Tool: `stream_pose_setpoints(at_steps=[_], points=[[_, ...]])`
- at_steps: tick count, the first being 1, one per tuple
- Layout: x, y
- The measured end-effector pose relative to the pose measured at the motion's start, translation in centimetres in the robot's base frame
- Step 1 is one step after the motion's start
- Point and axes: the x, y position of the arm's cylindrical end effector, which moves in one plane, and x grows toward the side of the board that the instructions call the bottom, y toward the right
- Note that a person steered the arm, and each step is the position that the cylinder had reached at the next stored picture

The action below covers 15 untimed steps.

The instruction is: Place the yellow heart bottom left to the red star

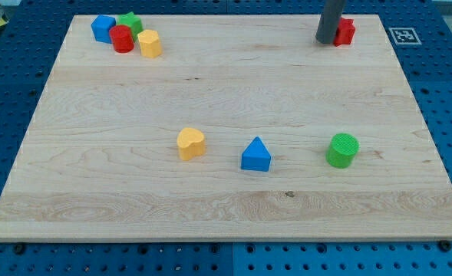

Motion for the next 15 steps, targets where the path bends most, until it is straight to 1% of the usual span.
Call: stream_pose_setpoints(at_steps=[2, 3, 4, 5, 6, 7, 9, 10, 11, 13, 15], points=[[0.0, 2.6], [0.6, 2.2], [4.6, -0.6], [8.8, -3.9], [11.9, -8.0], [14.2, -13.7], [17.2, -28.0], [21.4, -31.8], [26.0, -30.4], [26.2, -27.5], [25.3, -19.5]])
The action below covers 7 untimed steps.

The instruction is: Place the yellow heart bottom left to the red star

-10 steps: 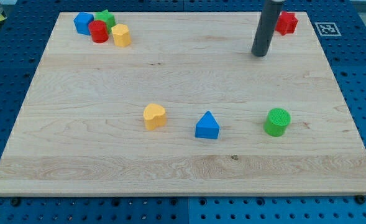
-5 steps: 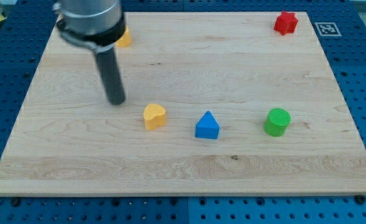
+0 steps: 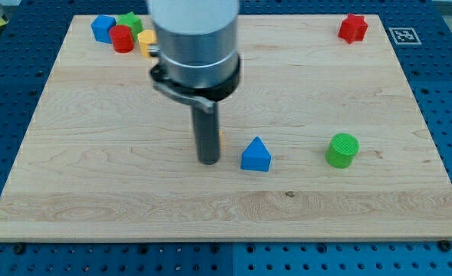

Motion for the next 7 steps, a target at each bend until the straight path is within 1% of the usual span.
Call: stream_pose_setpoints(at_steps=[1, 3, 5, 7], points=[[-0.1, 0.4], [2.1, -2.4], [0.2, -2.7], [0.0, -3.5]])
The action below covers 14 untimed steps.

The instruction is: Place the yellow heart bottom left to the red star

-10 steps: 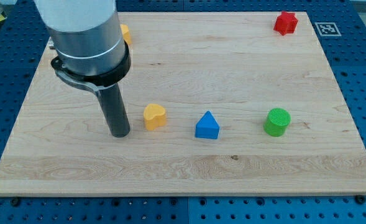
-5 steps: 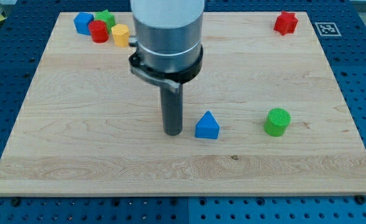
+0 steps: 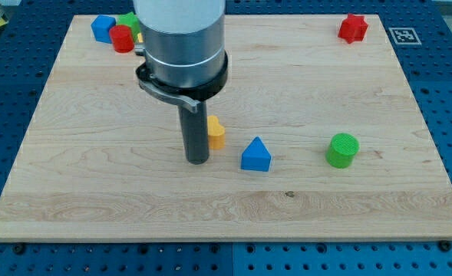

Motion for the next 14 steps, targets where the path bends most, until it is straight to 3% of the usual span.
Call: stream_pose_setpoints(at_steps=[4, 7, 14], points=[[-1.5, -1.0], [-2.6, 4.9], [-8.7, 8.4]])
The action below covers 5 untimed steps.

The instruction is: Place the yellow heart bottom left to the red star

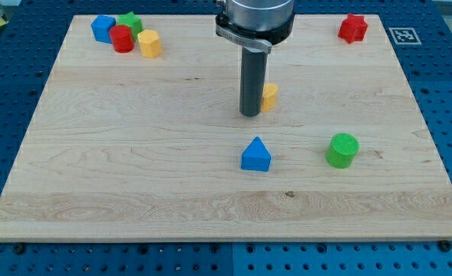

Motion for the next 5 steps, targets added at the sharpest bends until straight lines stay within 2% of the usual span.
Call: stream_pose_setpoints(at_steps=[2, 5], points=[[-2.3, 3.4], [-9.6, 6.7]])
